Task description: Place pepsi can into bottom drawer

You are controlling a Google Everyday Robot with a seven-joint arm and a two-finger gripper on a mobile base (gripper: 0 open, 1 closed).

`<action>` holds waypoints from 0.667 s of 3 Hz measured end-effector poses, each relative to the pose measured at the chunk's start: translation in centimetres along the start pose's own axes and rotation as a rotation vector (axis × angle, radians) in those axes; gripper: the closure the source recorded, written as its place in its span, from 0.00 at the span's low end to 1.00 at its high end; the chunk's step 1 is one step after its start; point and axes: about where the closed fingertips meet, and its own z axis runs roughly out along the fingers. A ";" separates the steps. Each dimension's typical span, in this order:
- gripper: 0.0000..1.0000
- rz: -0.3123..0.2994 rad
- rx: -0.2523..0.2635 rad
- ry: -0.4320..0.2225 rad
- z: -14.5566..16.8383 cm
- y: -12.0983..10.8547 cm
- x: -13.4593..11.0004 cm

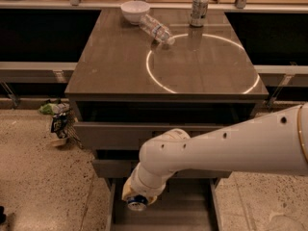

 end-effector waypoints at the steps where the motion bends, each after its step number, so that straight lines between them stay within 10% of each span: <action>1: 1.00 -0.054 0.061 0.047 2.3 2.1 -0.4; 2: 1.00 -0.104 0.105 0.112 4.2 3.5 0.2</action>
Offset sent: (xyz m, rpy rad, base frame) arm 0.0014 -0.0282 -0.0841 0.1434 -0.2558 0.0892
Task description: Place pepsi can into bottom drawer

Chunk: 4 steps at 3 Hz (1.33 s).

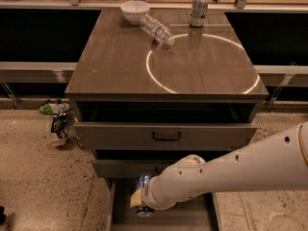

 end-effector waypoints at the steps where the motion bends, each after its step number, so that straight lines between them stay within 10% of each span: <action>1: 1.00 0.007 0.038 0.039 2.0 2.2 0.2; 4: 1.00 0.100 0.094 0.009 10.4 7.7 0.2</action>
Offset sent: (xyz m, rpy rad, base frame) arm 0.0149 -0.0394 -0.1316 0.1255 0.0232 -0.1157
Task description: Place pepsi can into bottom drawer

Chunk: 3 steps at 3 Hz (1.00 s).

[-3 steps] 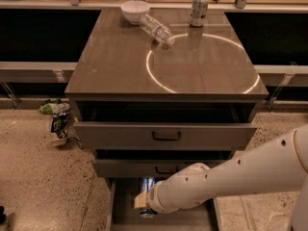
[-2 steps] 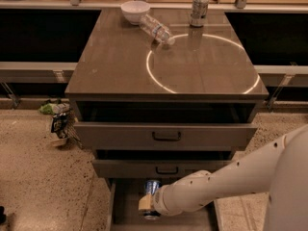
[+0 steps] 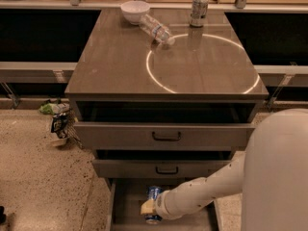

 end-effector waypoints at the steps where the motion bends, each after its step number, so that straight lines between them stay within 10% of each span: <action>1: 1.00 0.000 0.000 0.000 0.0 0.0 0.0; 3: 1.00 0.019 0.076 -0.005 4.9 5.2 -0.3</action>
Offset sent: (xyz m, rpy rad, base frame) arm -0.0098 -0.0409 -0.1157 0.1307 0.0350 -0.0621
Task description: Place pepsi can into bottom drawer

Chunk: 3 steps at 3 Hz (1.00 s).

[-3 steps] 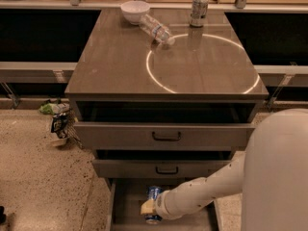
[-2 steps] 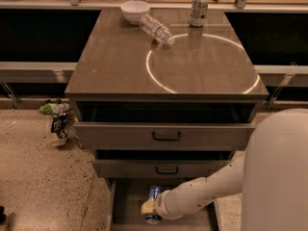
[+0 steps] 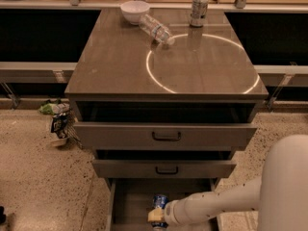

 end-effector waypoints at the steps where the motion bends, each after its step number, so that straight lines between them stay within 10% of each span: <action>1: 1.00 0.021 0.022 -0.038 3.6 4.4 -0.6; 3: 1.00 0.046 -0.007 -0.052 6.9 9.2 -1.3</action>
Offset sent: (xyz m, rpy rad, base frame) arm -0.0041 -0.0470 -0.1469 -0.0026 0.1030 -0.0024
